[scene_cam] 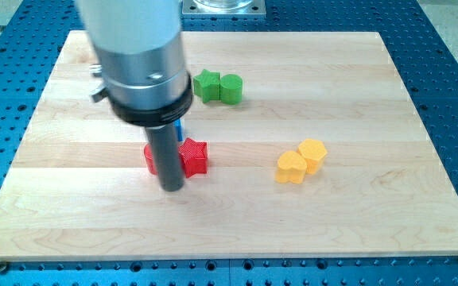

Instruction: Push the red circle into the blue cube

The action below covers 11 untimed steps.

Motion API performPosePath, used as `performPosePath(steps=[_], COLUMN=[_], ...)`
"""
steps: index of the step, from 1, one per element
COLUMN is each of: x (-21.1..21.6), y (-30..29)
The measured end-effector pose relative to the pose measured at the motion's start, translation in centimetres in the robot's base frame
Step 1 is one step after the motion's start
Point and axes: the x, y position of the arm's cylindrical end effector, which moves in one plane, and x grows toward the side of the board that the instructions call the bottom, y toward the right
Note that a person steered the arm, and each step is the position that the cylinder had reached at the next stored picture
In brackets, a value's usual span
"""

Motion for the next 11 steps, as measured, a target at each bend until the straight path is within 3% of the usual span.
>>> performPosePath(steps=[2,3,4,9,11], x=[0.3,2.7,1.8,-1.5,-4.9], y=[-3.4,-7.0,-7.8,-3.1,-13.1])
